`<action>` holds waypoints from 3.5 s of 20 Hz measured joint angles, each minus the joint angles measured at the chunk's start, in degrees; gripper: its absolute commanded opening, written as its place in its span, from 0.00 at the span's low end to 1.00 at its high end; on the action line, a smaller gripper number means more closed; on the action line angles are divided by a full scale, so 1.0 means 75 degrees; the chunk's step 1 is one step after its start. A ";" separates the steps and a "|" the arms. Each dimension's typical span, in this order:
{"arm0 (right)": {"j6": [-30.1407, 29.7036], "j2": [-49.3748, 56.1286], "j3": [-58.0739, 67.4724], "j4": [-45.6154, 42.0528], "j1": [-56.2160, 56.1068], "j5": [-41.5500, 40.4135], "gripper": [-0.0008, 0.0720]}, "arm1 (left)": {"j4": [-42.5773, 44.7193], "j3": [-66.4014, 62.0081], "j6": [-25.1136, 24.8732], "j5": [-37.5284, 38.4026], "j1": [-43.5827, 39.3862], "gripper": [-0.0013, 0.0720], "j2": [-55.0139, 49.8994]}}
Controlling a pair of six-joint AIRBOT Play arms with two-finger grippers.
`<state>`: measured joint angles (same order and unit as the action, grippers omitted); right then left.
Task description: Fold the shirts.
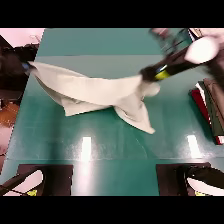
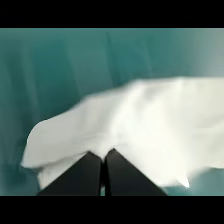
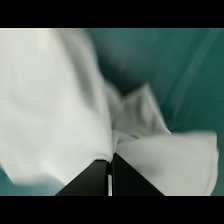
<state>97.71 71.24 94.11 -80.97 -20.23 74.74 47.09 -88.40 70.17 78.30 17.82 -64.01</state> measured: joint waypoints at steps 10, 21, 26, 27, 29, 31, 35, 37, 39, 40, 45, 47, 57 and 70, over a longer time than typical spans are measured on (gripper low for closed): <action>0.0096 -0.2063 0.3034 -0.0548 0.0886 -0.0166 0.03 | -0.1172 -0.4164 0.0577 -0.0265 0.0085 0.04 0.0825; 0.0166 -0.1652 0.3241 -0.1594 0.1294 0.1303 0.03 | -0.0860 -0.2932 0.0379 -0.0740 0.0044 0.04 0.1550; -0.0003 0.0029 0.2049 -0.1495 0.1816 0.2667 0.03 | -0.0329 -0.0982 0.0434 -0.0087 -0.0647 0.05 0.0294; -0.0067 0.0280 0.1760 -0.1367 0.1877 0.2669 0.03 | -0.0093 -0.0650 0.0440 -0.0093 -0.0839 0.05 -0.0076; -0.0172 0.0790 0.1218 -0.1177 0.1967 0.2270 0.03 | 0.0233 -0.0233 0.0458 -0.0382 -0.1192 0.05 -0.0854; -0.0245 0.1186 0.0845 -0.0985 0.2014 0.1588 0.04 | 0.0423 -0.0012 0.0583 -0.0842 -0.1355 0.10 -0.1620; -0.0265 0.1842 0.0726 -0.0831 0.2055 0.0259 0.61 | 0.0557 0.0157 0.0906 -0.1612 -0.1492 0.86 -0.2588; -0.0274 0.2043 0.0970 -0.0778 0.2107 -0.0058 0.60 | 0.0714 0.0125 0.0968 -0.1734 -0.1504 0.86 -0.2783; -0.0434 0.2124 0.1288 -0.0513 0.2218 -0.0064 0.60 | 0.0804 0.0026 0.1008 -0.1594 -0.1361 0.86 -0.2841; -0.0597 0.2119 0.1425 -0.0233 0.2308 0.0070 0.60 | 0.0863 0.0015 0.1011 -0.1335 -0.1268 0.86 -0.2871; -0.1492 0.1705 0.1256 0.1798 0.2771 0.0868 0.33 | 0.0965 0.1078 0.0886 -0.0015 -0.0775 0.60 -0.2885; -0.1693 0.1390 0.0828 0.2226 0.2868 0.1014 0.33 | 0.0950 0.1988 0.0694 0.0195 -0.0694 0.60 -0.2815; -0.1961 -0.0256 -0.1396 0.2798 0.2964 0.0143 0.33 | 0.0321 0.5068 -0.0073 -0.0315 -0.0618 0.60 -0.2652; -0.1982 -0.0702 -0.1728 0.2801 0.3652 0.0784 0.33 | -0.0723 0.5657 -0.0414 -0.1209 -0.0618 0.04 -0.2492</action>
<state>82.85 65.98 81.14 -59.96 7.16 80.62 41.67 -45.98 67.07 69.23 13.19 -82.70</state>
